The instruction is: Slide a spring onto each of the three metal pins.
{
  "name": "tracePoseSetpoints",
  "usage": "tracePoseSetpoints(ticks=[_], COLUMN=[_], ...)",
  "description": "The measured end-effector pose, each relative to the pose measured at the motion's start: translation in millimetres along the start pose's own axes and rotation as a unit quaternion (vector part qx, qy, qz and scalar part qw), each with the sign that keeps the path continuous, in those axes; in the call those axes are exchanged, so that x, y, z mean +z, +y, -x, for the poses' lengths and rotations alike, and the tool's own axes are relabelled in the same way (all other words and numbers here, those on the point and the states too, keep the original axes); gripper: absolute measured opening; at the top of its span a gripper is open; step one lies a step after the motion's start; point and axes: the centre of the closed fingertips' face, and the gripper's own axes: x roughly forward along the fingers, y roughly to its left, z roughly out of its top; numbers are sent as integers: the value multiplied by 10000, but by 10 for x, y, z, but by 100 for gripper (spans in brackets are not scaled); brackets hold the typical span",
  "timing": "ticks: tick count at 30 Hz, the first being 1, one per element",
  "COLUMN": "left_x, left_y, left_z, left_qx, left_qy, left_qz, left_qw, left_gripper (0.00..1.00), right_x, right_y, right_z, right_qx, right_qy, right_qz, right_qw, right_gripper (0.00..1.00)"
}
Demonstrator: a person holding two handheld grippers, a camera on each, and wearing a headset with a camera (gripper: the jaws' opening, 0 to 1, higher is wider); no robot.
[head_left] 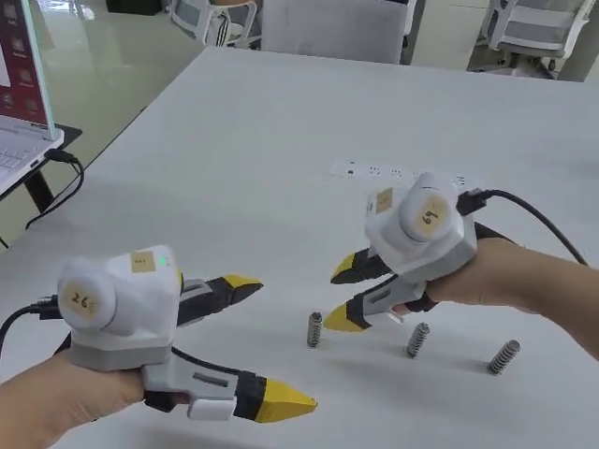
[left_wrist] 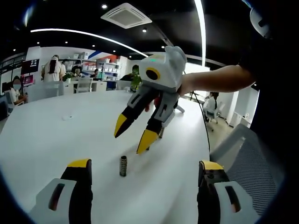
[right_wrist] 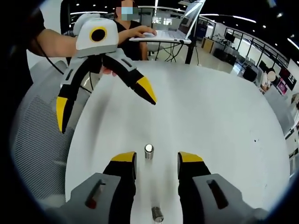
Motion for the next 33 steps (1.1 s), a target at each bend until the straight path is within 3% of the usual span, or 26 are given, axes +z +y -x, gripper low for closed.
tracePoseSetpoints(ticks=[4, 9, 12, 15, 18, 20, 23, 26, 31, 33], left_x=[6, 35, 48, 78, 106, 123, 145, 184, 234, 248], left_y=[-1, -34, -36, -47, -54, -60, -63, -80, -115, -126], left_z=[-31, -62, -75, -93, -109, -115, -131, -137, -84, -57], left_qx=[1, -34, -36, -40, -30, -40, -37, -32, -15, 7], left_qy=[18, 2, -5, -40, -75, -113, -164, -224, -311, -339], left_qz=[-32, -79, -96, -114, -146, -136, -161, -180, -242, -259], left_qw=[10000, 10000, 9999, 9999, 9999, 9998, 9997, 9996, 9992, 9991], left_gripper=[91, 92, 92, 93, 93, 94, 96, 98, 98, 98], right_x=[-52, -116, -141, -143, -135, -179, -294, -396, -643, -757], right_y=[-17, 9, 37, 52, 77, 110, 157, 170, 305, 374], right_z=[148, 415, 585, 785, 1014, 1114, 1192, 1271, 1418, 1445], right_qx=[-257, -629, -765, -935, -1118, -1175, -1209, -1319, -1439, -1463], right_qy=[-303, -917, -1317, -1741, -2169, -2266, -2185, -2189, -2254, -2187], right_qz=[-219, -425, -551, -736, -946, -1045, -1071, -1167, -1663, -1792], right_qw=[9990, 9929, 9868, 9775, 9651, 9612, 9624, 9597, 9491, 9480], right_gripper=[35, 34, 36, 38, 41, 47, 50, 55, 70, 77])
